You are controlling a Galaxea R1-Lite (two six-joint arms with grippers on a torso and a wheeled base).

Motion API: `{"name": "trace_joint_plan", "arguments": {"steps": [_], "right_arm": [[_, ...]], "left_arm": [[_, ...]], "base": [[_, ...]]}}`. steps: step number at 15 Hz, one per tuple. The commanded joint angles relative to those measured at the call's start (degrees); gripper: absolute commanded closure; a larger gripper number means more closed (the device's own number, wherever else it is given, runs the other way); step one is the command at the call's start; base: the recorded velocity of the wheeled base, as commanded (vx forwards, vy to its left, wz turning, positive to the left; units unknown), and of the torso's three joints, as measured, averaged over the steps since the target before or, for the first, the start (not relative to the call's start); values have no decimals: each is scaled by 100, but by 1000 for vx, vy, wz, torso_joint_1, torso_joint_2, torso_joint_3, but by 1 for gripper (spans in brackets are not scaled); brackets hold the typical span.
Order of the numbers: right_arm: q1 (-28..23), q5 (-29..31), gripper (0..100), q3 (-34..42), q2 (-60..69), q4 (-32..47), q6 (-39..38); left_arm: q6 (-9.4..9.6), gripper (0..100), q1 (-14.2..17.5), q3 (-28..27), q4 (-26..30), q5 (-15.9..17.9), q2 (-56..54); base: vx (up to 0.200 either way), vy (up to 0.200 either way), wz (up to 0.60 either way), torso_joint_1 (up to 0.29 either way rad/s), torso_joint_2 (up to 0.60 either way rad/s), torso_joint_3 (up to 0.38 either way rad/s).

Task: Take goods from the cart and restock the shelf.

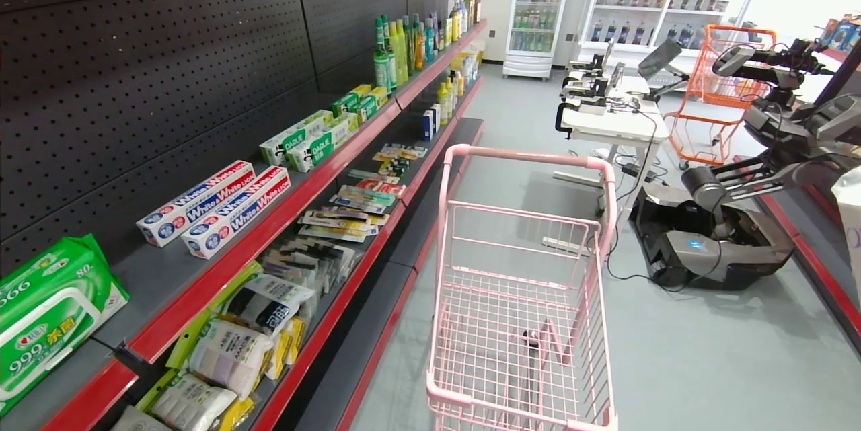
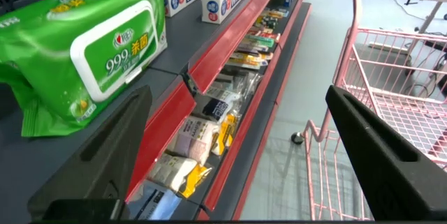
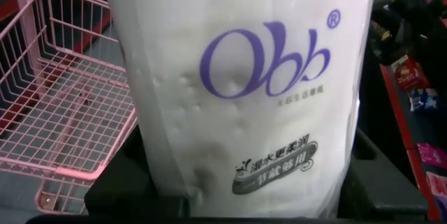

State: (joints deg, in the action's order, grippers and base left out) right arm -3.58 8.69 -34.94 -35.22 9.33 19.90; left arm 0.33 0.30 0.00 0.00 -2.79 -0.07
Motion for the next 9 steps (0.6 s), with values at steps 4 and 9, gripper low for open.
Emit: {"name": "trace_joint_plan", "arguments": {"steps": [4,9], "right_arm": [[-2,-8,100,-145,-424,-221,6],[-2,-17,100,-127,-451,-221,6]], "left_arm": [[2,0,5,0,0,-2,7],[2,0,5,0,0,-2,7]], "base": [[0,0,0,168,-348,-181],[0,0,0,162,-337,-178]]}}
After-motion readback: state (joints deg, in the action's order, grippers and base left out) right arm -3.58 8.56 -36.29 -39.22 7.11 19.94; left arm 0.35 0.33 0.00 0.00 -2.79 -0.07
